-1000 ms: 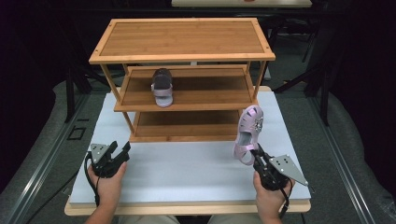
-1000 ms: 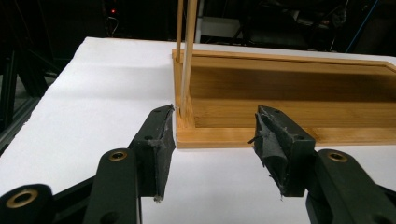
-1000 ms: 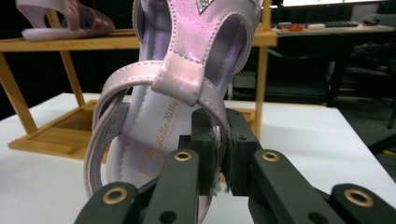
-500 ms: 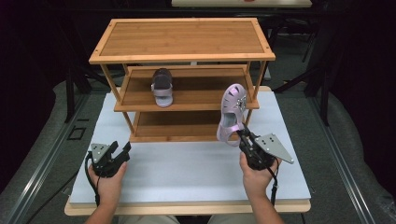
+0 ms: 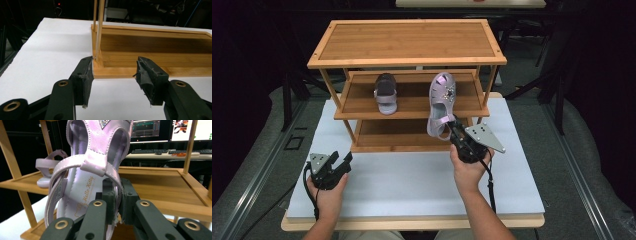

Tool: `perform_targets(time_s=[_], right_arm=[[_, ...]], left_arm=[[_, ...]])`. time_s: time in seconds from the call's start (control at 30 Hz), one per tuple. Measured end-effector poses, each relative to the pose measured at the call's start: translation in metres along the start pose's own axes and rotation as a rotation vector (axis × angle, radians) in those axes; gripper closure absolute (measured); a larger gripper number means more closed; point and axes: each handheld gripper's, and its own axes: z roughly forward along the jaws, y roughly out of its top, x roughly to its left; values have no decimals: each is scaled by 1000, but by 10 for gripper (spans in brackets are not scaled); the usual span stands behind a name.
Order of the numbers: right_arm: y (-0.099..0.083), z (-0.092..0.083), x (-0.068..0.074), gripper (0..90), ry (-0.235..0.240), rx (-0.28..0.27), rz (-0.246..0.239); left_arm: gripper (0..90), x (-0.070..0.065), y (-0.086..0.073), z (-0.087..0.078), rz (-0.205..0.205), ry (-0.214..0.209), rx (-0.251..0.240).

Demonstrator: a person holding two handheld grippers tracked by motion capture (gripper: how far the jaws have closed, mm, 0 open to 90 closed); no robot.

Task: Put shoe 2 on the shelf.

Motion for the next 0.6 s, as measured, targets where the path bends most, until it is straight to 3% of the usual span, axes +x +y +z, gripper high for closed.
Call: perform_targets(time_s=[0.27,0.6], right_arm=[[7,20,14,838,-43,-12,0],[16,41,18,838,-72,9,-6]], left_arm=[[473,0,0,-1,-6,-1,-1],[473,2,1,0,-8,-5,-8]])
